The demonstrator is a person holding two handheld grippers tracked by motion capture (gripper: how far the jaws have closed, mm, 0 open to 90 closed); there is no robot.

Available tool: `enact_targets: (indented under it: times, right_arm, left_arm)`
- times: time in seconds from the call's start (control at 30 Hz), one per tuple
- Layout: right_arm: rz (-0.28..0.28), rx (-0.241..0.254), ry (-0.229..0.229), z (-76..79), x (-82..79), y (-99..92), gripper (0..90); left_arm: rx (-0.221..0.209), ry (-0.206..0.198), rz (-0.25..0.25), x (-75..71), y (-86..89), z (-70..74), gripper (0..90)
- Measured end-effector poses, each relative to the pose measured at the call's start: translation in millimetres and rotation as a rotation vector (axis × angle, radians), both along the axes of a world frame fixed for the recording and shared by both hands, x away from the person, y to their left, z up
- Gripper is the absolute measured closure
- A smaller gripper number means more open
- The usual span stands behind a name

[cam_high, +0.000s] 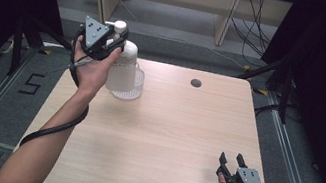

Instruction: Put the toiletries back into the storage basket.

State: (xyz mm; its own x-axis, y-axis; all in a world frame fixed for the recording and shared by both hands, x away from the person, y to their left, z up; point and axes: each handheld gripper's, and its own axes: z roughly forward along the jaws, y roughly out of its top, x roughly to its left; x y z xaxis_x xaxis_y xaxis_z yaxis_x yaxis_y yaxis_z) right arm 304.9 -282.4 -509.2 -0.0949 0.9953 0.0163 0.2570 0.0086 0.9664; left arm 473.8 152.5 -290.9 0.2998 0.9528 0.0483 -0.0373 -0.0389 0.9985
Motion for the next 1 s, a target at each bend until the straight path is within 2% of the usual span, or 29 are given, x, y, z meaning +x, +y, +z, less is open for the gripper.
enact_targets:
  times: [0.1, 0.13, 0.17, 0.33, 0.4, 0.5, 1.0]
  right_arm:
    - [-0.010, -0.007, 0.007, 0.6, -0.8, -0.4, 41.8]
    - [-0.008, -0.021, -0.017, 0.1, 0.2, -1.7, 41.8]
    - [-0.001, 0.004, -0.006, -0.1, 0.0, -0.4, 41.8]
    - [-0.006, -0.008, -0.013, -0.2, 0.2, -1.0, 41.8]
    - [0.006, 0.009, -0.001, -0.7, 0.5, -0.4, 41.8]
    - [0.003, -0.017, -0.007, -0.9, 1.1, -0.8, 41.8]
    - [0.010, -0.006, -0.003, -0.6, 1.2, -0.7, 41.7]
  left_arm:
    - [0.000, 0.000, 0.004, 2.0, 0.7, -0.2, 59.5]
    - [0.000, 0.002, 0.005, 2.9, 0.8, -0.1, 59.5]
    - [0.000, 0.002, 0.006, 3.4, 0.7, 0.0, 59.5]
    - [0.006, 0.002, 0.009, 6.2, 0.7, 2.5, 59.5]
    - [0.006, 0.000, 0.008, 7.5, 0.7, 4.4, 59.5]
    - [0.003, -0.002, 0.009, 9.5, 0.7, 6.5, 59.5]
    - [0.014, -0.002, 0.015, 24.5, -1.1, 10.2, 59.5]
